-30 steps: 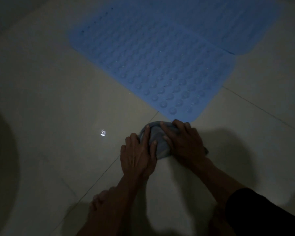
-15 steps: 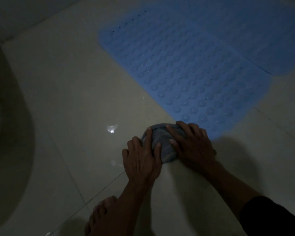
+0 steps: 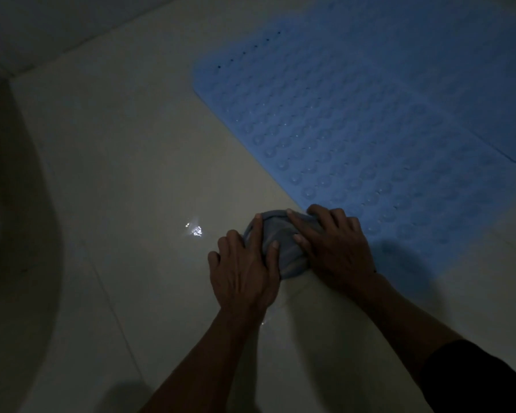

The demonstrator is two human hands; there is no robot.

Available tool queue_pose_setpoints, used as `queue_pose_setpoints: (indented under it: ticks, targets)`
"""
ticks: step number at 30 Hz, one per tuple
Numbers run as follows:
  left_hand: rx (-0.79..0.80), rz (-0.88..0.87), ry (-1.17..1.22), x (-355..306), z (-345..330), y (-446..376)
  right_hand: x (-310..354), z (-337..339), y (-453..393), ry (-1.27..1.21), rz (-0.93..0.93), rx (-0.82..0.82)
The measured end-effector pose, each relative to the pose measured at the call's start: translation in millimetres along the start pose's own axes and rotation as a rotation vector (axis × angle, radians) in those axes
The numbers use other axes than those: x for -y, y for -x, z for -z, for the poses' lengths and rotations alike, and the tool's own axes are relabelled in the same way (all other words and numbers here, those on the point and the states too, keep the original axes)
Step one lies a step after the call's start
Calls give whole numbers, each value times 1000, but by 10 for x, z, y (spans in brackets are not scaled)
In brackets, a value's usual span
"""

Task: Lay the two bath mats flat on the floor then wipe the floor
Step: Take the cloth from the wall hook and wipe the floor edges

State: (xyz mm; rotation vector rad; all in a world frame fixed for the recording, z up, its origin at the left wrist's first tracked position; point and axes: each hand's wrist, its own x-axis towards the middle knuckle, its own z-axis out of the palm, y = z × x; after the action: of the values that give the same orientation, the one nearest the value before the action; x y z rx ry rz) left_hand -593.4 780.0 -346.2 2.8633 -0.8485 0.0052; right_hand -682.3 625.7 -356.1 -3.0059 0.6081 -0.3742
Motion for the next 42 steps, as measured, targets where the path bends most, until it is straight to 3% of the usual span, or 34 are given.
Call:
queue_pose_setpoints:
  ticks: [17,28,42]
  targets:
    - [-5,89,76,721,4,-1168,457,-249,-1456,49,70,194]
    - [5,125,118,825,49,-1415,726,-271,-1724,19,-78,291]
    - [-27,248,9,1060,43,-2027,812,-543,-2548,-13,108,210]
